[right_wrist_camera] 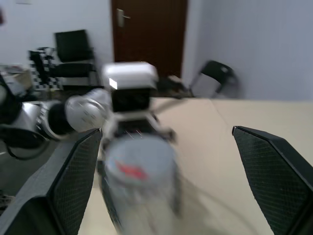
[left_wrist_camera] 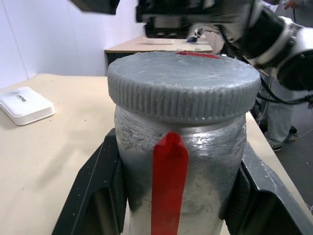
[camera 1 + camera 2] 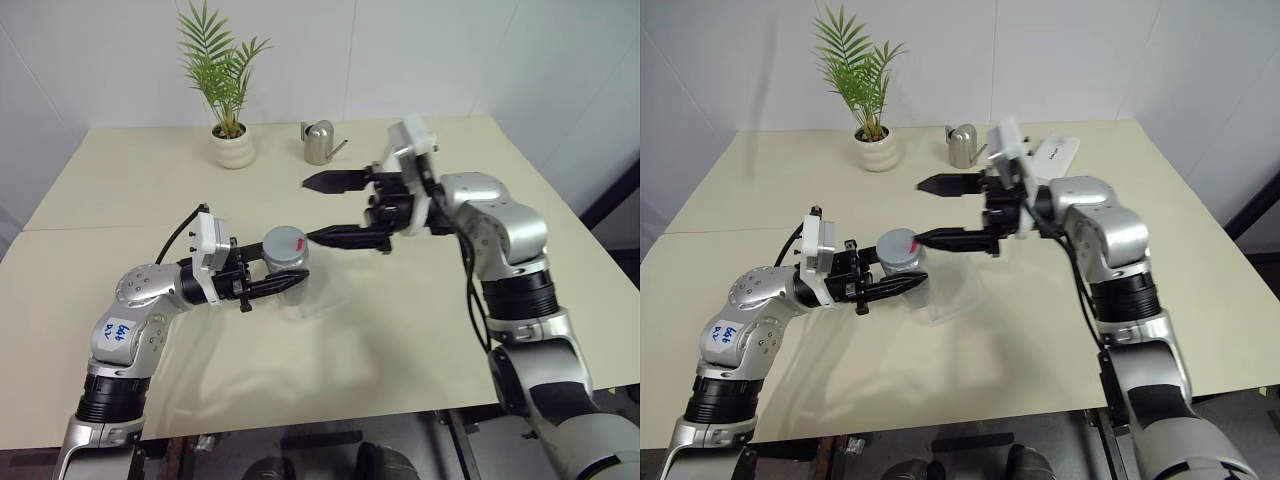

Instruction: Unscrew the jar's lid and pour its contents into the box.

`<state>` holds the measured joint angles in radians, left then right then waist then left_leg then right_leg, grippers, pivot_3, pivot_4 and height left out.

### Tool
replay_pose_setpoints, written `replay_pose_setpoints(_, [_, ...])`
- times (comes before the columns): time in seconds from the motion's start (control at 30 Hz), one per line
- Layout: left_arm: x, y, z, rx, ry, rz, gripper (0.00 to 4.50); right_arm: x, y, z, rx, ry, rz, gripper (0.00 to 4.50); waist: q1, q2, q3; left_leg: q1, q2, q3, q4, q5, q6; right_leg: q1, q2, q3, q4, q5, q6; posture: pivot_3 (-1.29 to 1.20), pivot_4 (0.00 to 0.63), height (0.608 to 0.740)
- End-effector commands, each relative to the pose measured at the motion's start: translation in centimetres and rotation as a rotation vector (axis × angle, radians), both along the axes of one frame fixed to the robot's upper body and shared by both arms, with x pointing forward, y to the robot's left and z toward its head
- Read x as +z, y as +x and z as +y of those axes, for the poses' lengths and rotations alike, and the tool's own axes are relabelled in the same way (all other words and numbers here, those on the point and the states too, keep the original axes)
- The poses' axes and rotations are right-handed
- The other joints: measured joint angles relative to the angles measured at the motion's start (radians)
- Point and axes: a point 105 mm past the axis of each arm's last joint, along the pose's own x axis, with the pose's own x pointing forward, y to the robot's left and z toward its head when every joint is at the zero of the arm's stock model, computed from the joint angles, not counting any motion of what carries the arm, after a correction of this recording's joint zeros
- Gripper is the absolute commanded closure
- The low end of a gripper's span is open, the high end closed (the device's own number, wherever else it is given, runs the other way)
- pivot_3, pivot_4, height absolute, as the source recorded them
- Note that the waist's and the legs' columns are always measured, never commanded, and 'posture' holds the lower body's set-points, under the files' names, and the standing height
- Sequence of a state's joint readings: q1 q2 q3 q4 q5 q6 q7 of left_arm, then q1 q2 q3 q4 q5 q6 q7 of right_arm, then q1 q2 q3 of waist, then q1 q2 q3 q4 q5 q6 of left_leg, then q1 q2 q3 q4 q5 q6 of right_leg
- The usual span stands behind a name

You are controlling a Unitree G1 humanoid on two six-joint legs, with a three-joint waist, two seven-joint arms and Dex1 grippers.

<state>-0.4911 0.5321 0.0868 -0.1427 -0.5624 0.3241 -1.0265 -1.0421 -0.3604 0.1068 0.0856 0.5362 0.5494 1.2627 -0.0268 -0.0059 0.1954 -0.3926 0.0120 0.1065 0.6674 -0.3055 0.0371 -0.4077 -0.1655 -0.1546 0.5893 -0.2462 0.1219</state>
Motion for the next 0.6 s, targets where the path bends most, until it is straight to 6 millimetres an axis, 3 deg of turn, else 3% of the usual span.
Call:
replay_pose_setpoints(0.03, [0.9, 0.1, -0.4, -0.005, 0.0, -0.045, 2.5, -0.1, -1.2, 1.7, 0.021, -0.008, -0.028, 0.02, 0.004, 0.0, 0.0, 0.0, 0.0, 0.0, 0.0, 0.0, 0.0, 0.0, 0.0, 0.0, 0.0, 0.0, 0.0, 0.0, 0.15, 0.74])
replay_pose_setpoints(0.23, [1.0, 0.3, -0.7, -0.011, -0.001, -0.049, 2.5, -0.7, -1.1, 3.6, -0.004, -0.016, -0.022, 0.02, 0.001, 0.0, 0.0, -0.001, 0.0, 0.0, 0.0, 0.0, 0.0, -0.001, 0.0, 0.0, 0.0, 0.0, 0.0, 0.0, 0.15, 0.74])
replay_pose_setpoints(0.6, [1.0, 0.1, -0.6, -0.004, -0.011, -0.05, 2.5, -0.6, 1.6, 2.5, -0.09, -0.004, -0.032, 0.02, -0.001, 0.0, 0.0, -0.001, 0.0, 0.001, 0.0, 0.0, 0.0, -0.001, 0.0, 0.0, 0.0, 0.0, 0.0, 0.0, 0.15, 0.74])
